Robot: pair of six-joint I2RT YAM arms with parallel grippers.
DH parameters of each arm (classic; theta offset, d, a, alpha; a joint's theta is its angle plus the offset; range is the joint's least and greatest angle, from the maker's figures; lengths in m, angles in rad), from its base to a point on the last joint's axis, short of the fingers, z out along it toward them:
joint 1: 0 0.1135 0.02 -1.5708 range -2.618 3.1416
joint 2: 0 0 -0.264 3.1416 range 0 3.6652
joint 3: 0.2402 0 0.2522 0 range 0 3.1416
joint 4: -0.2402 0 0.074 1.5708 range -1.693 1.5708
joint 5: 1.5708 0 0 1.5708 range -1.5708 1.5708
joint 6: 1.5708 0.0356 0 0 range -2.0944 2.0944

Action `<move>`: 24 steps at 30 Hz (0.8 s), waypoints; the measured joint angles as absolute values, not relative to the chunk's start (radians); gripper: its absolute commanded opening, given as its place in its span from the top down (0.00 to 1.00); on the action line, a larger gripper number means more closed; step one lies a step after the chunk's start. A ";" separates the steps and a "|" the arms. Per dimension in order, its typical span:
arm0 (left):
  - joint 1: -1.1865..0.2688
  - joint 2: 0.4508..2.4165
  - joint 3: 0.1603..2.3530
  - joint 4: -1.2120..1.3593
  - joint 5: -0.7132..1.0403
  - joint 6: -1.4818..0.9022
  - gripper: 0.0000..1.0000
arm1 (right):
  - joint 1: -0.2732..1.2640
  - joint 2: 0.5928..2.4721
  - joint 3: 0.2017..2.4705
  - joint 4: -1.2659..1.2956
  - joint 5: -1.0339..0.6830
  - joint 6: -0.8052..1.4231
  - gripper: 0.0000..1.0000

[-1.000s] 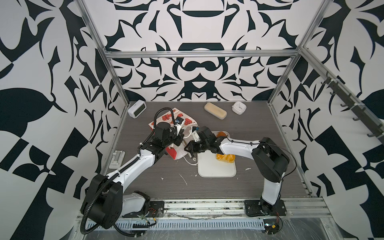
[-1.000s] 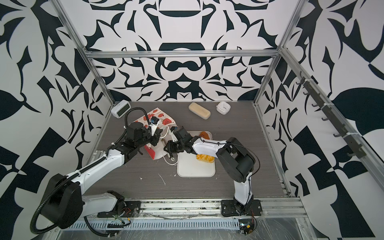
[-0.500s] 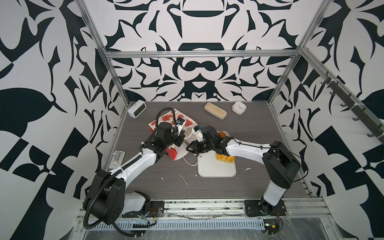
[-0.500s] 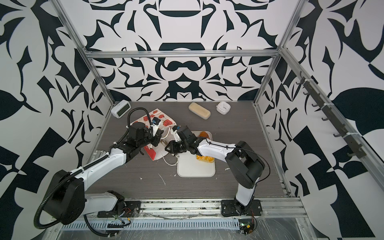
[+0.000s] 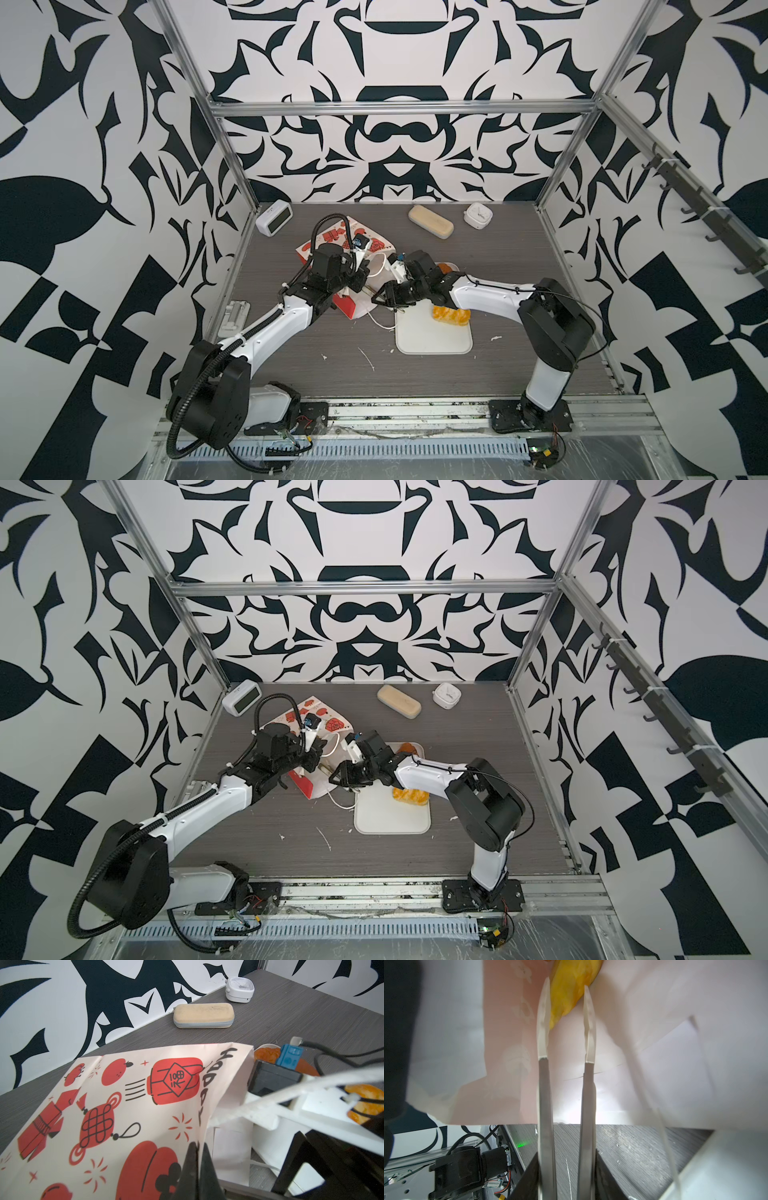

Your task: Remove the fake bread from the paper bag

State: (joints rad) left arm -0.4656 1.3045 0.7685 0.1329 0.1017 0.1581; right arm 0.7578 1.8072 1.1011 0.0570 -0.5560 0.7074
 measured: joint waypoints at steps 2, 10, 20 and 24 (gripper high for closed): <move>-0.466 1.305 0.768 0.133 0.102 0.159 1.00 | 0.757 1.823 1.113 0.062 -0.570 0.713 0.61; -0.466 1.305 0.768 0.130 0.102 0.159 1.00 | 0.757 1.861 1.145 0.084 -0.607 0.737 0.60; -0.464 1.320 0.772 0.130 0.102 0.159 1.00 | 0.757 1.930 1.204 0.087 -0.620 0.756 0.61; -0.464 1.320 0.772 0.130 0.101 0.159 1.00 | 0.757 1.946 1.211 0.088 -0.620 0.761 0.62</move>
State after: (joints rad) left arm -0.4637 1.3201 0.7723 0.1303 0.1013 0.1589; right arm 0.7574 1.9465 1.2106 0.0879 -0.6201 0.7612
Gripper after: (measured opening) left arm 0.049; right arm 0.385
